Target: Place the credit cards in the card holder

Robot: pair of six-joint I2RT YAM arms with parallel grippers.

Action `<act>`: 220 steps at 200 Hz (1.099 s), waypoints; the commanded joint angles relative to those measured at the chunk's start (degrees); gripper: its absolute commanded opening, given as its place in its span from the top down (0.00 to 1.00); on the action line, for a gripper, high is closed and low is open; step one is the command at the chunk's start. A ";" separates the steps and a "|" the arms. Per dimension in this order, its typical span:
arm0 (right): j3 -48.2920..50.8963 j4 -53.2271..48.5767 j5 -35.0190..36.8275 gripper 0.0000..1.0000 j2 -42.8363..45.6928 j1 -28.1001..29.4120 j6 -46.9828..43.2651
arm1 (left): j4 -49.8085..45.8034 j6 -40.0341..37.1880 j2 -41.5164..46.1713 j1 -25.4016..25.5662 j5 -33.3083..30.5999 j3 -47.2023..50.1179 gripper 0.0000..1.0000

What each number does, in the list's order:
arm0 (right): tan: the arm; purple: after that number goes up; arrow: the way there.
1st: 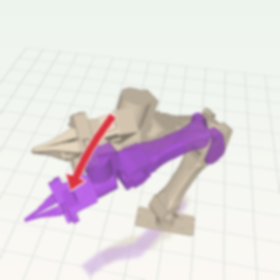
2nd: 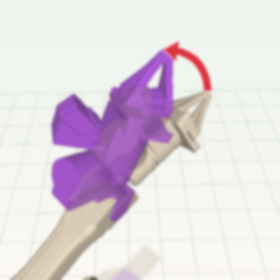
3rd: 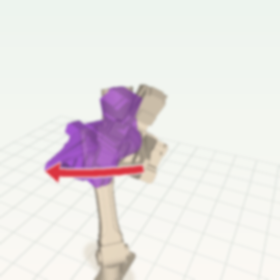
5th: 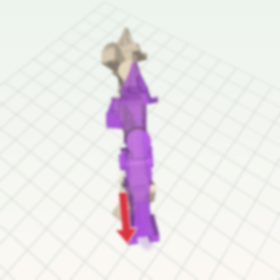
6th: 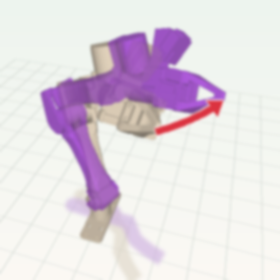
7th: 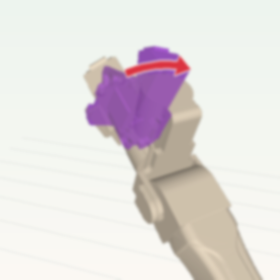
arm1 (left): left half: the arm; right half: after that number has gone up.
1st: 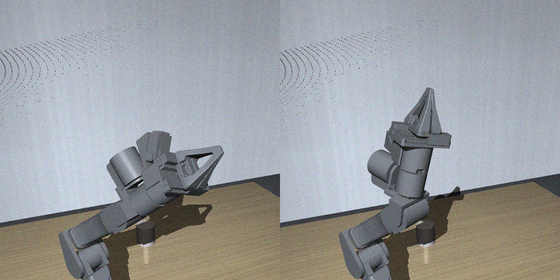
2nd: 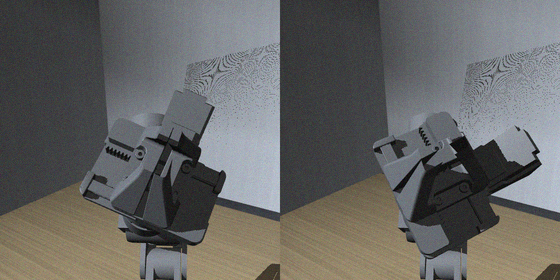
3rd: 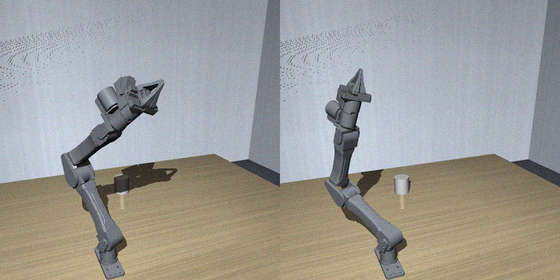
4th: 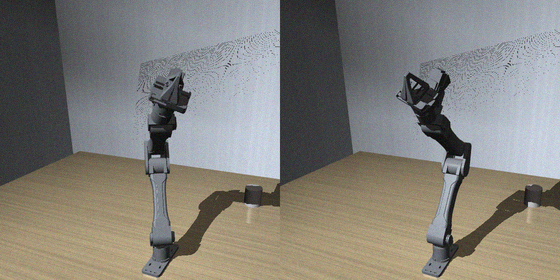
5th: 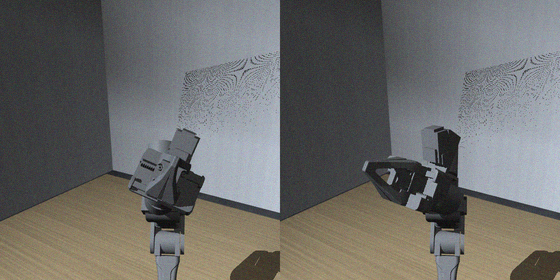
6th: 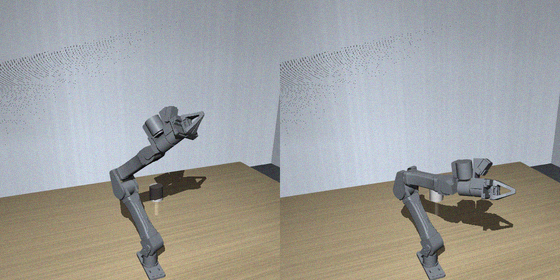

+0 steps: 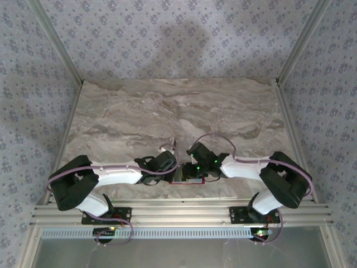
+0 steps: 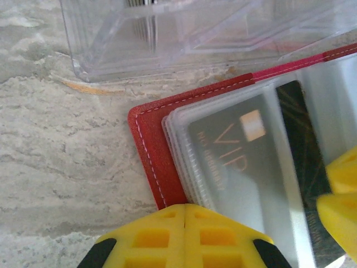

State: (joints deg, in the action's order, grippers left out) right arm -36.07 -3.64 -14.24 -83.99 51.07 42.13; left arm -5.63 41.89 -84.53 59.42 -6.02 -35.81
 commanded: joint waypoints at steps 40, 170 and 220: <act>-1.50 -11.68 8.26 0.54 9.57 1.44 -0.60 | 0.10 1.08 -1.46 0.70 0.07 1.89 0.96; -3.26 -23.14 29.50 0.33 6.61 3.89 2.61 | -0.08 1.22 -0.85 0.70 0.43 1.89 0.94; -2.44 -23.62 29.88 0.89 9.66 3.82 2.31 | 0.68 1.03 -1.84 0.70 0.80 1.97 0.94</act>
State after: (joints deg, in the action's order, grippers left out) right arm -38.46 -25.54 13.63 -77.19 54.70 44.16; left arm -4.69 42.72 -84.42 59.68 -6.68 -35.29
